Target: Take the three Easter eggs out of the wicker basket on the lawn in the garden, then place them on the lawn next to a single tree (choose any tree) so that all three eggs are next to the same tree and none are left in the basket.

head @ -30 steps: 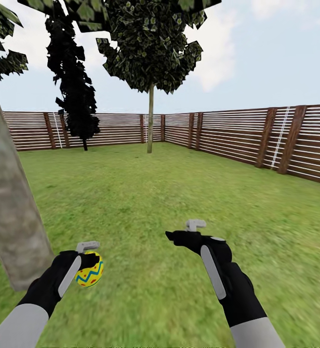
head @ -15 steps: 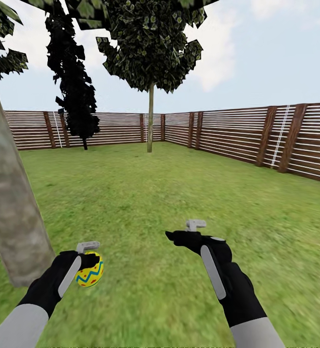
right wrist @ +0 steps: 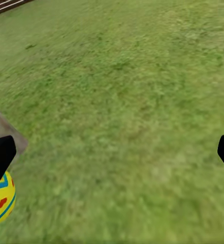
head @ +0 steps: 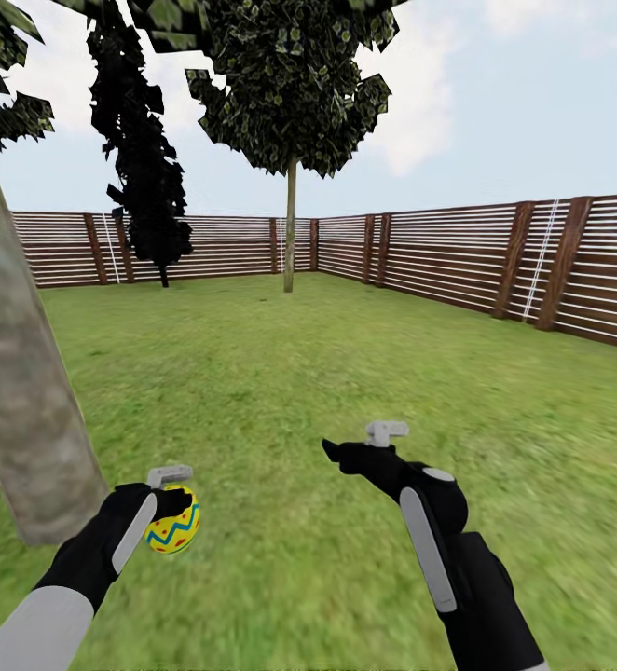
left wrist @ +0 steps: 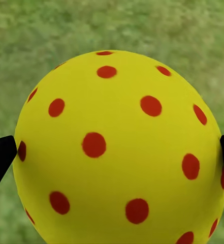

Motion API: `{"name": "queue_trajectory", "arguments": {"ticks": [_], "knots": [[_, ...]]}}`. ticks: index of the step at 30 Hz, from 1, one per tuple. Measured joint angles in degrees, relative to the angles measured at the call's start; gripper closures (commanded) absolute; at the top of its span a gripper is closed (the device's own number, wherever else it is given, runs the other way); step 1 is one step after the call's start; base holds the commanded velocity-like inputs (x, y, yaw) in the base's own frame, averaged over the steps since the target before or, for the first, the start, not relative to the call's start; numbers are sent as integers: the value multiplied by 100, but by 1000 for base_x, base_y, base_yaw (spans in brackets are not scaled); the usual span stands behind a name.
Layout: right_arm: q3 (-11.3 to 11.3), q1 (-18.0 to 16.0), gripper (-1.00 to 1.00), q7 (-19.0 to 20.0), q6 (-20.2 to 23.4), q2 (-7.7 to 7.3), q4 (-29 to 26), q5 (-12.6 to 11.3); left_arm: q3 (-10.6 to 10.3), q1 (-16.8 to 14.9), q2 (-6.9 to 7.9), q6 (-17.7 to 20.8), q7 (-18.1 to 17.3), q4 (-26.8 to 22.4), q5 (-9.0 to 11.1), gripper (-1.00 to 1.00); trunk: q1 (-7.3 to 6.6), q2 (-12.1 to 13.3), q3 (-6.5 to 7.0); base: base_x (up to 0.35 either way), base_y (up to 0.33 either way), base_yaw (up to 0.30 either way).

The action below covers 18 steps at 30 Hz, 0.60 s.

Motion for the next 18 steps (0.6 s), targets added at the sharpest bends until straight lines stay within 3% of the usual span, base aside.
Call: {"name": "queue_trajectory", "arguments": {"ticks": [13,18], "knots": [[21,27,-100,5,2,1,-36,9,0,0,0,-3,1,-7,0,100,286,-521,-233,0,0,0],[23,27,-100,1,2,1,-36,10,0,0,0,-2,1,-8,0,100,299,-529,-344,0,0,0]]}}
